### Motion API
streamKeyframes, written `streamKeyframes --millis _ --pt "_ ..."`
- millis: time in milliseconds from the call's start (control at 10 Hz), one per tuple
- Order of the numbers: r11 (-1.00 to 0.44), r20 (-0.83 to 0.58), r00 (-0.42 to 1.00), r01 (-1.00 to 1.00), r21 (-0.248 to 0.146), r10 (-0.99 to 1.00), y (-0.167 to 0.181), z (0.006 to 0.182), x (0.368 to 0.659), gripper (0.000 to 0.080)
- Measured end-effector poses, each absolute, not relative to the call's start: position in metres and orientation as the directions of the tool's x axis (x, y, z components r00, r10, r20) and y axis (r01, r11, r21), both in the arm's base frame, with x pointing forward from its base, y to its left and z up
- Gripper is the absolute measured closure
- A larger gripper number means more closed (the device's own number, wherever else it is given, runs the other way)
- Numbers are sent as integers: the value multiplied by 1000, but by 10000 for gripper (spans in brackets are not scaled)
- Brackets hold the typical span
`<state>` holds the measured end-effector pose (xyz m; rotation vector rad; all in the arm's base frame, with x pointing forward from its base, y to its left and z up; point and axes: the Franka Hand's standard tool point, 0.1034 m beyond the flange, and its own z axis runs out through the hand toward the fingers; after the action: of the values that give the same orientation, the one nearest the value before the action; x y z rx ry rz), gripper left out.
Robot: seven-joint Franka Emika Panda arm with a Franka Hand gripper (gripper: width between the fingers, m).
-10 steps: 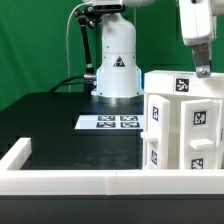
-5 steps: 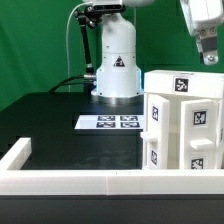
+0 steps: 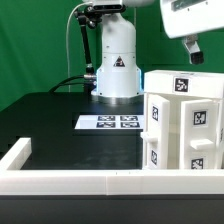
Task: Assemble cabinet
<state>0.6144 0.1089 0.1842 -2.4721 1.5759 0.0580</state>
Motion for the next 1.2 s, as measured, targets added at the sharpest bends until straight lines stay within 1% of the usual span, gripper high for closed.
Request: streamKeyframes --millis 100,500,600,700,800,1000,1200 --pt "-493 -139 514 -856 -158 -847 112 185 617 3" --pt "-711 -85 734 -676 -193 -674 111 185 618 3" --pt "-807 -41 825 -561 -182 -564 109 184 618 3" --pt "-921 38 928 -362 -144 -371 110 184 620 3" --pt "-968 61 972 -219 -123 -227 113 184 620 3" --pt "-995 42 998 41 -91 37 113 183 626 3" --pt "-987 40 990 139 -84 137 112 182 629 3"
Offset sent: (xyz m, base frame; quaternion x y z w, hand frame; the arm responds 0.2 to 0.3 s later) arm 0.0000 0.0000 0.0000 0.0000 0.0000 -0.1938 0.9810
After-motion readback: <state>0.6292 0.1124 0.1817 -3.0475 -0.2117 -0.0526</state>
